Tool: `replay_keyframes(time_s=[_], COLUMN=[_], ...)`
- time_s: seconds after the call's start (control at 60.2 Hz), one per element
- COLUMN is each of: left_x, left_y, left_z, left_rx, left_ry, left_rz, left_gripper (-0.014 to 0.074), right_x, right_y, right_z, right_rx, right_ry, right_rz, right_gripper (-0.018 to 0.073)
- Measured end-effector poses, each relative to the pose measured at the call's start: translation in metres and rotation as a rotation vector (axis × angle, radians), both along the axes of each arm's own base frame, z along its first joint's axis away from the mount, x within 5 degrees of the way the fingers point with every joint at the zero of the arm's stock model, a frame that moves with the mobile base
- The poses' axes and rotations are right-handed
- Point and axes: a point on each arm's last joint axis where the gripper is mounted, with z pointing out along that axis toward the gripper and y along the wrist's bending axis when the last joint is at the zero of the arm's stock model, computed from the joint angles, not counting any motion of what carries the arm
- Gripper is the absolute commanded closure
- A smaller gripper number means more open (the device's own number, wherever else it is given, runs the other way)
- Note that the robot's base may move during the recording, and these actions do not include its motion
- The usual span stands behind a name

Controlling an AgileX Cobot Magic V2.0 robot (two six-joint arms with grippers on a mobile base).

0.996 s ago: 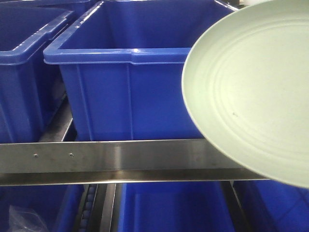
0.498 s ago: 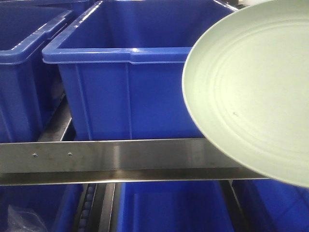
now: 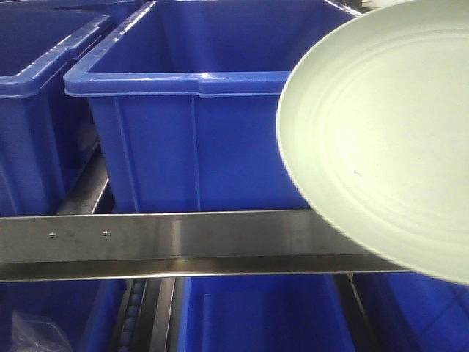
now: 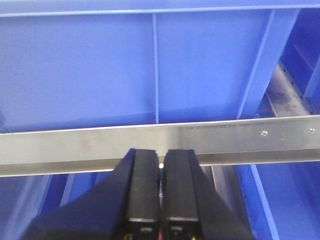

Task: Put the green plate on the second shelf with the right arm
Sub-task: 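Approach the second shelf and align the plate above a blue bin, then lower the plate into the blue bin and open the right gripper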

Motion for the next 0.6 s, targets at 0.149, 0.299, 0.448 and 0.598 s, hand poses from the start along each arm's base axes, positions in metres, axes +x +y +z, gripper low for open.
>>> replay_keyframes(time_s=[0.149,0.299,0.448,0.598], left_x=[0.000,0.000,0.000,0.000], left_y=[0.000,0.000,0.000,0.000], left_z=[0.000,0.000,0.000,0.000], left_rx=[0.000,0.000,0.000,0.000], left_ry=[0.000,0.000,0.000,0.000], left_rz=[0.000,0.000,0.000,0.000], left_gripper=[0.0472,0.0472,0.0472,0.0472], right_x=[0.000,0.000,0.000,0.005], right_y=[0.000,0.000,0.000,0.000], right_z=[0.000,0.000,0.001,0.020], right_rx=[0.000,0.000,0.001,0.007], right_ry=[0.000,0.000,-0.011,-0.051], right_rz=[0.000,0.000,-0.002,-0.003], right_gripper=[0.0503,0.0503,0.0503,0.0503])
